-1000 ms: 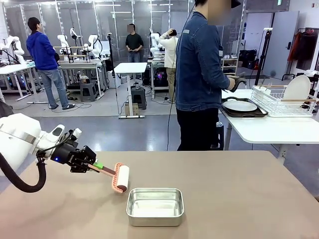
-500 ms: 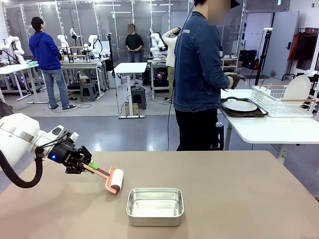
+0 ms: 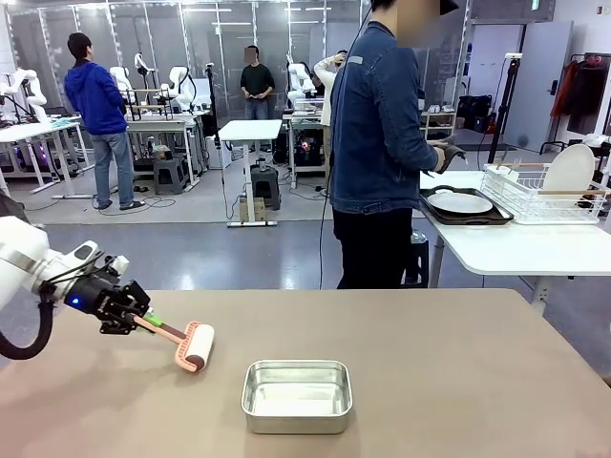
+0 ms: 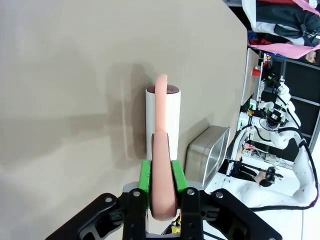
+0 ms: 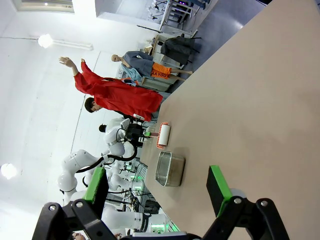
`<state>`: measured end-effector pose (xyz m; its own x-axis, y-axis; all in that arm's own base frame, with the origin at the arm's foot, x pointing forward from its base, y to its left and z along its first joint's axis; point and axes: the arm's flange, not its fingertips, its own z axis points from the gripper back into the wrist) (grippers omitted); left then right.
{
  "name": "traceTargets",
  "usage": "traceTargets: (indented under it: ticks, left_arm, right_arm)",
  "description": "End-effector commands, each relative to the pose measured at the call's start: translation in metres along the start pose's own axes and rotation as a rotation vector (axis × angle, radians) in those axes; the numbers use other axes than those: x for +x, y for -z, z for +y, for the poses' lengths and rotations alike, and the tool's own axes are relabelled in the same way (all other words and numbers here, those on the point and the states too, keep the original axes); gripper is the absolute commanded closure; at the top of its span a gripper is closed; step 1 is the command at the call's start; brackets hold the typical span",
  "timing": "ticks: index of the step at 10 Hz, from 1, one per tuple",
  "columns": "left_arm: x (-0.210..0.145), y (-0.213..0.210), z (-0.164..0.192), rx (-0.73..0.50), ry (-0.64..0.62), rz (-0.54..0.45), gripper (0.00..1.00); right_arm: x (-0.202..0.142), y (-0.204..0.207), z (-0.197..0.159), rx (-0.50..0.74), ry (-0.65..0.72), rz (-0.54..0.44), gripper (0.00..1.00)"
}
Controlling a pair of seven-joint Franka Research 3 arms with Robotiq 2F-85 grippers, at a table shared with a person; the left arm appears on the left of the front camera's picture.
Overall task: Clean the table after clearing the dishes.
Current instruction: When the right (or left) Handle tray is removed, use the right hand (or left hand) to clean the right (or left) side of the table with the Lint Roller.
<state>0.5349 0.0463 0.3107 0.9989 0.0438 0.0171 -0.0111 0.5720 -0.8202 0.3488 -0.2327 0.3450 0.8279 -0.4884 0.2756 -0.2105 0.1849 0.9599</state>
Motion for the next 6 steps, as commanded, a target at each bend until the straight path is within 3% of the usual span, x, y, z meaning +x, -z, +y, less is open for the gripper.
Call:
traceTargets:
  ticks: [1, 6]
  left_arm:
    - [-0.016, -0.022, 0.039, 0.127, 0.024, -0.016, 0.78]
    - [-0.053, -0.092, 0.061, 0.476, -0.055, -0.135, 0.78]
  right_arm:
    - [0.0, 0.0, 0.004, -0.005, 0.011, 0.004, 0.0]
    - [0.0, 0.0, 0.004, -0.005, 0.011, 0.004, 0.0]
